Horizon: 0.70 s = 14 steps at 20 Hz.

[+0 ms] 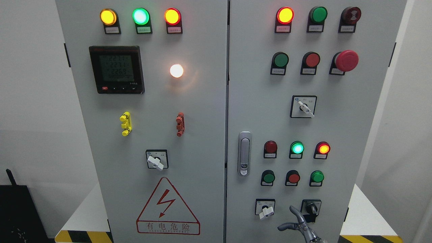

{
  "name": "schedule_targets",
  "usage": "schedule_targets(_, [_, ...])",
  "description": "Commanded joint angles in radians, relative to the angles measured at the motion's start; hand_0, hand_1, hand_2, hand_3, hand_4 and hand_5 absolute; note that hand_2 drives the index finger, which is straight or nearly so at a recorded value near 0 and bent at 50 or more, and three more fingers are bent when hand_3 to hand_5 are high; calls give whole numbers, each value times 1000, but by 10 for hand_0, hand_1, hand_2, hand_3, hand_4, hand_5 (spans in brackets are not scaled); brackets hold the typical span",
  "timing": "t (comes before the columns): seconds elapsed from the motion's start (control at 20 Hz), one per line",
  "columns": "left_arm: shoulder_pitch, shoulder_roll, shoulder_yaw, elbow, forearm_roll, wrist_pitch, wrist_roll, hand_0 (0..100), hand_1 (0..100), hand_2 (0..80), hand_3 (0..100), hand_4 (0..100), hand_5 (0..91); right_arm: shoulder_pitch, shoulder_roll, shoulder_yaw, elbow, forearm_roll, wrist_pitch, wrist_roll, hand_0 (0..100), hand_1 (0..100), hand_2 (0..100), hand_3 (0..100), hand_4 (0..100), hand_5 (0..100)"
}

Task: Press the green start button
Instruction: 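Raise the right hand toward the lower green push button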

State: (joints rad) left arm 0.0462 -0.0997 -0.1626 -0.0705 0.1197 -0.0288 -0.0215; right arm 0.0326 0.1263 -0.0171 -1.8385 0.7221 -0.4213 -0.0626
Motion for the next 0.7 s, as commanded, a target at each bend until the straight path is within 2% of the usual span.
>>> schedule_targets(0.0, [0, 0, 0, 0, 0, 0, 0, 120, 556, 0, 0, 0, 0, -37, 1, -73, 10, 146, -2, -5, 426, 319, 0, 543, 518, 410])
schedule_targets(0.35, [0, 0, 0, 0, 0, 0, 0, 120, 556, 0, 0, 0, 0, -102, 4, -64, 45, 247, 7, -6, 450, 328, 0, 550, 536, 430])
schedule_targets(0.65, [0, 0, 0, 0, 0, 0, 0, 120, 556, 0, 0, 0, 0, -125, 6, -27, 61, 298, 41, -25, 473, 334, 0, 557, 540, 436])
